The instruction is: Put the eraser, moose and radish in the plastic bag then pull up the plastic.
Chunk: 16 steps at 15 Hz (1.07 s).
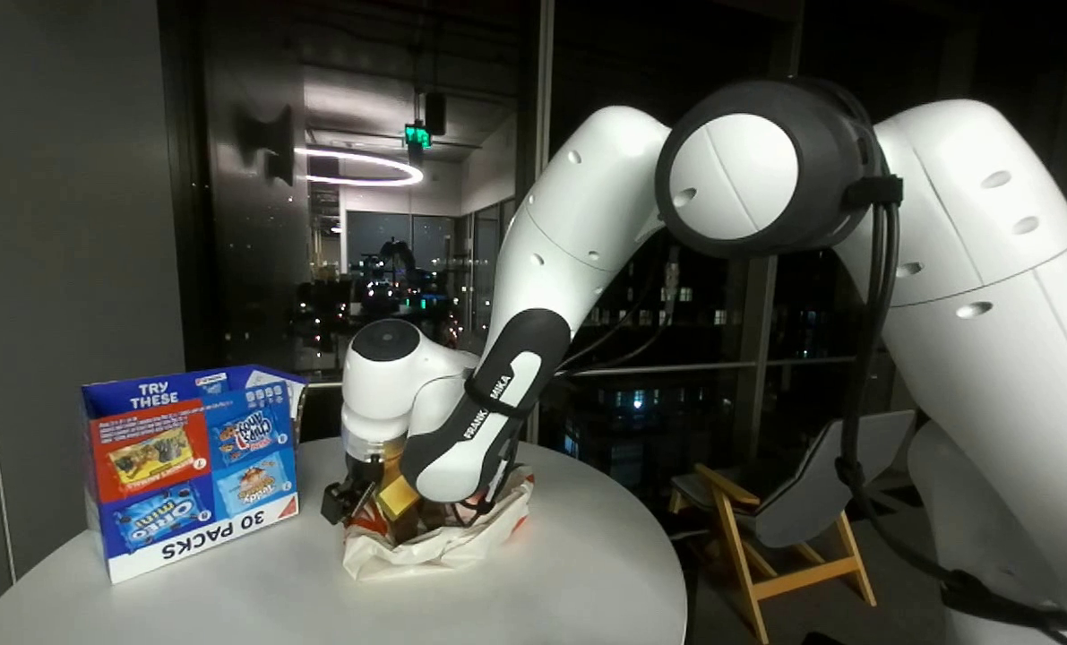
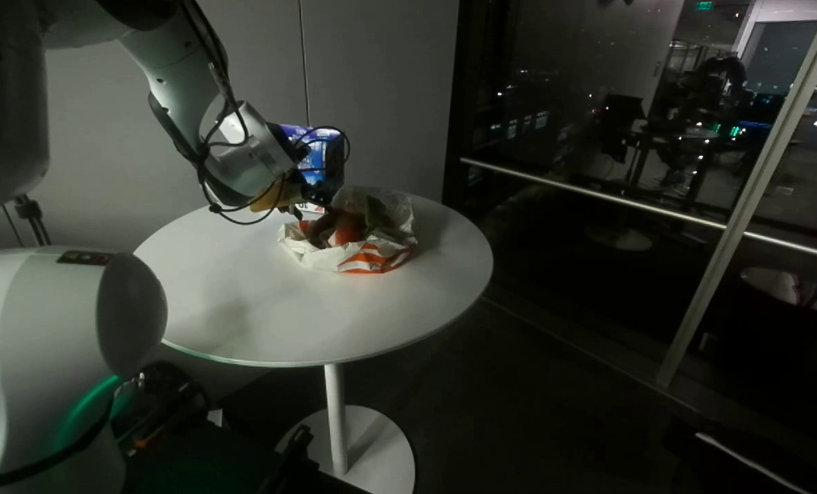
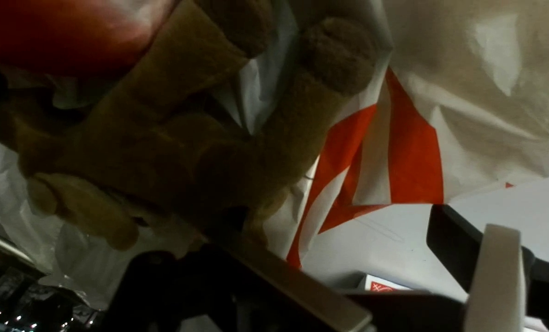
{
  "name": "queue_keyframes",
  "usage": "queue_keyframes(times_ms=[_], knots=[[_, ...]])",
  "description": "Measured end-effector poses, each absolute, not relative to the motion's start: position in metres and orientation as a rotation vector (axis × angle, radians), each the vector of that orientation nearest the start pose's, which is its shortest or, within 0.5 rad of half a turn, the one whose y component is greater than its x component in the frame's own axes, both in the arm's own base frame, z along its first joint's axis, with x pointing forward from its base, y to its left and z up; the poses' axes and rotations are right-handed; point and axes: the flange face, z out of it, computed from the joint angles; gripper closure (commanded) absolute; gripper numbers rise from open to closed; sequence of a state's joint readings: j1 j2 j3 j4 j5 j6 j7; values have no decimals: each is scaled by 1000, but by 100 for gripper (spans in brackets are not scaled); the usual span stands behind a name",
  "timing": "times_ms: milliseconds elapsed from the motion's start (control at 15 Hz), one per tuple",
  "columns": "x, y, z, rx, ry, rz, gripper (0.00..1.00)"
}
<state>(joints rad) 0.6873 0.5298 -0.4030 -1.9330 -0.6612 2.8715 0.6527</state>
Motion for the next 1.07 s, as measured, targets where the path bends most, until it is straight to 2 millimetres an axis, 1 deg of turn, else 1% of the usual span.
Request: queue_keyframes(times_ms=[133, 267, 600, 800, 933, 1067], knots=[[610, 231, 267, -3273, -526, -912, 0], [610, 223, 280, -3338, -504, -908, 0], [608, 186, 337, -3504, -358, -935, 0], [598, 166, 361, -3553, -258, -863, 0], [589, 158, 371, -3553, -236, -811, 0], [582, 153, 377, -3533, -234, -762, 0]])
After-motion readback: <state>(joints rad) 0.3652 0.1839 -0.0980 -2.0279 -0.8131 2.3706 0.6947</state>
